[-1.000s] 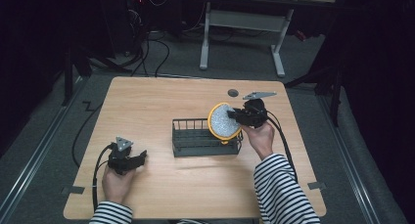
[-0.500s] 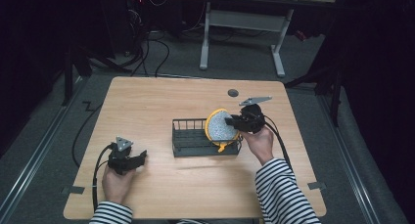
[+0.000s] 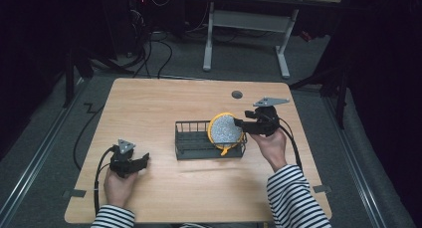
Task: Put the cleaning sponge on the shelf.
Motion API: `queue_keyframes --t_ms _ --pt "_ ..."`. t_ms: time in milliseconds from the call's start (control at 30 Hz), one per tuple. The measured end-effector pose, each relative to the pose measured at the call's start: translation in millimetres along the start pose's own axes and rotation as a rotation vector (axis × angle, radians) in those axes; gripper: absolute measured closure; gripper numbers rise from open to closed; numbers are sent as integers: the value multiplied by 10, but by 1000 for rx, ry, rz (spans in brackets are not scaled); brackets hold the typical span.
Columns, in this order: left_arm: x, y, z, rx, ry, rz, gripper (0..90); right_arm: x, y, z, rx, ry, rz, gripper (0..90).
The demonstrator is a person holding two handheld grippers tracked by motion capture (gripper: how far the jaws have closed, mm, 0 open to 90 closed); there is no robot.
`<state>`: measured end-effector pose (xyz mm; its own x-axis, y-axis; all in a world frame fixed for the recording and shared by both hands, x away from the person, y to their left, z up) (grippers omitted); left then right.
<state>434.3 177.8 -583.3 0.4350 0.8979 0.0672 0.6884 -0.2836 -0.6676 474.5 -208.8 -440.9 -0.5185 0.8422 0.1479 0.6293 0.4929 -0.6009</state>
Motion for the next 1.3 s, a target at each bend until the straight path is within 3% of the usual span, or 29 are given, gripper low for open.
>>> queue_keyframes --t_ms 167,400,467,733,1000,1300 --pt "0 0 0 0 0 0 316 -57 -178 54 -15 17 14 510" --pt "0 0 0 0 0 1 315 -300 -386 271 -41 101 55 519" --pt "0 1 0 0 0 0 315 -361 -449 323 -47 133 48 519" --pt "0 1 -1 0 0 0 316 -462 -662 403 -75 132 83 519" --pt "0 1 -1 1 0 -1 316 -599 -725 689 -66 164 131 509" --pt "0 1 -1 1 -1 -1 316 -696 -711 1005 -64 227 133 497"
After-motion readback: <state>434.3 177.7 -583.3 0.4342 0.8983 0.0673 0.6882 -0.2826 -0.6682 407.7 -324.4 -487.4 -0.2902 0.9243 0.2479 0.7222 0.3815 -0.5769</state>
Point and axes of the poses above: each handheld gripper's, and its own axes: y roughly forward along the jaws, z roughly out of its underside, x roughly to its left, the point moved 7 cm from there along y, roughly forward along the jaws, and after that the axes turned 6 degrees about y, right-handed, at the moved point
